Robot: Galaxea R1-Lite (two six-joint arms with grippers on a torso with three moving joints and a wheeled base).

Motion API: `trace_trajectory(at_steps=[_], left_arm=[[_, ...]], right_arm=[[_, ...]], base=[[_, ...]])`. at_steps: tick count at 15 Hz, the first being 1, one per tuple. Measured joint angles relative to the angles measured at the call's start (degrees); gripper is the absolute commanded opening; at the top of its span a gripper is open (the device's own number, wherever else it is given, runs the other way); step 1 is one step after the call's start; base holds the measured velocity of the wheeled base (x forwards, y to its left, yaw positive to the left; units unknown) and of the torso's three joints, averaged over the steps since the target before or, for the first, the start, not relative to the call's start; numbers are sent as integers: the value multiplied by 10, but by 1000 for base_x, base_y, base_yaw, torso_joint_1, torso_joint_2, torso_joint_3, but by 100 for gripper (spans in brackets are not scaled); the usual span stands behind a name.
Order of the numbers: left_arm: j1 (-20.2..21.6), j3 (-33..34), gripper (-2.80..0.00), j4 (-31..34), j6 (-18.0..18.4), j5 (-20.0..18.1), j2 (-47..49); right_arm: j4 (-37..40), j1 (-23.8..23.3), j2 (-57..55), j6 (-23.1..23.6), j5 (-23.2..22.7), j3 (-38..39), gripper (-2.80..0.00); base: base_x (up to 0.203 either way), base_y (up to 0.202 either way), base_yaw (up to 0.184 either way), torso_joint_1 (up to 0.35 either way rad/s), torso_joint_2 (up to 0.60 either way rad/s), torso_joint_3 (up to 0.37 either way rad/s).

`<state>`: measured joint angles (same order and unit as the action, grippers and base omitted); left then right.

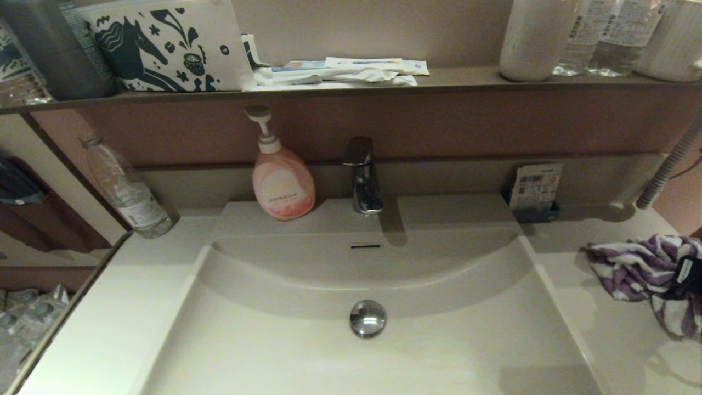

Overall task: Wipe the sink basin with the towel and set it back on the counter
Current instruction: Wipe the sink

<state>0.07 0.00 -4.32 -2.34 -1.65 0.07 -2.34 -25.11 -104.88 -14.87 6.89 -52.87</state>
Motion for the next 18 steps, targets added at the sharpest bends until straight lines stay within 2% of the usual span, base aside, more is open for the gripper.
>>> trace_trajectory(at_steps=[5, 10, 12, 15, 18], left_arm=[[0, 0, -280, 0, 0, 0, 0], [0, 0, -280, 0, 0, 0, 0], [0, 0, -280, 0, 0, 0, 0], [0, 0, -280, 0, 0, 0, 0], [0, 0, -280, 0, 0, 0, 0]], right_arm=[[-110, 24, -30, -22, -27, -23, -280], [-189, 95, -41, -24, -28, -48, -280], [-199, 130, -41, -31, -15, -54, -280], [-168, 160, -27, -36, 32, -47, -280], [-30, 162, 16, -35, 37, -41, -280]], base=[[0, 0, 0, 0, 0, 0], [0, 0, 0, 0, 0, 0], [0, 0, 0, 0, 0, 0], [0, 0, 0, 0, 0, 0], [0, 0, 0, 0, 0, 0]])
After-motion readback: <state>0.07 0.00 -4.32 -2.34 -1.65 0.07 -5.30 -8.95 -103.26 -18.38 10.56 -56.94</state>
